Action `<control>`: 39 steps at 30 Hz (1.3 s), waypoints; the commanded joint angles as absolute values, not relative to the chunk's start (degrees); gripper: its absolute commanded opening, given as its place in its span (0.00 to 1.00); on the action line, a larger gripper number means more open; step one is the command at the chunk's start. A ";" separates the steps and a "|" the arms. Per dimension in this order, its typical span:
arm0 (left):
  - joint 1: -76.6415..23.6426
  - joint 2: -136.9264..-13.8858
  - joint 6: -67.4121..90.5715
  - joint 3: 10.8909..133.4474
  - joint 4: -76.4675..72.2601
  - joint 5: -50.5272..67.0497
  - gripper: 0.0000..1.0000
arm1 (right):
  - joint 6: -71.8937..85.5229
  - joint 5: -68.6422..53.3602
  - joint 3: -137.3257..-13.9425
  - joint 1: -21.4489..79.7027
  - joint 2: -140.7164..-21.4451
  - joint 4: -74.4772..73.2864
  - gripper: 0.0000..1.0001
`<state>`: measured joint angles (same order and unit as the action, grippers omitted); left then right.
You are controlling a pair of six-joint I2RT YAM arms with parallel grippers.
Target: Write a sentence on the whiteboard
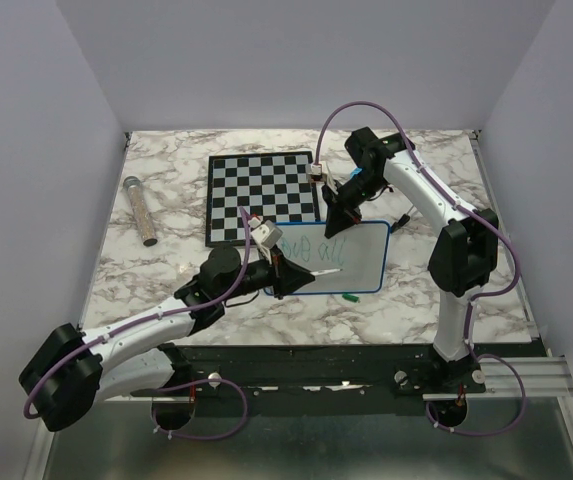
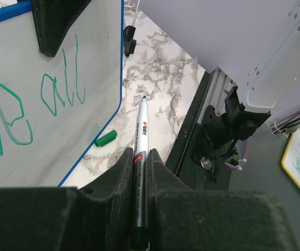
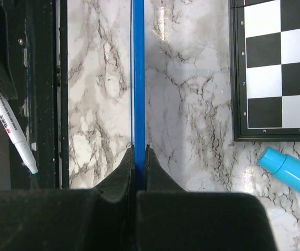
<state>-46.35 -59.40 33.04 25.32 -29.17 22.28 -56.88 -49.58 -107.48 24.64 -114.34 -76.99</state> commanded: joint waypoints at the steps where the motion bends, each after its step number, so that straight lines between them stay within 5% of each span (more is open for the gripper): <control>1: -47.28 -59.94 32.52 24.52 -32.25 19.69 0.00 | -57.83 -49.83 -106.88 25.05 -115.66 -79.37 0.00; 39: -55.02 -65.30 30.94 24.61 -36.91 6.33 0.00 | -56.43 -50.18 -106.79 25.14 -115.05 -78.22 0.00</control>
<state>-54.08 -64.36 32.21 24.60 -34.46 9.32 -56.49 -49.58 -107.48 24.64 -114.34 -77.01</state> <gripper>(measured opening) 0.185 0.037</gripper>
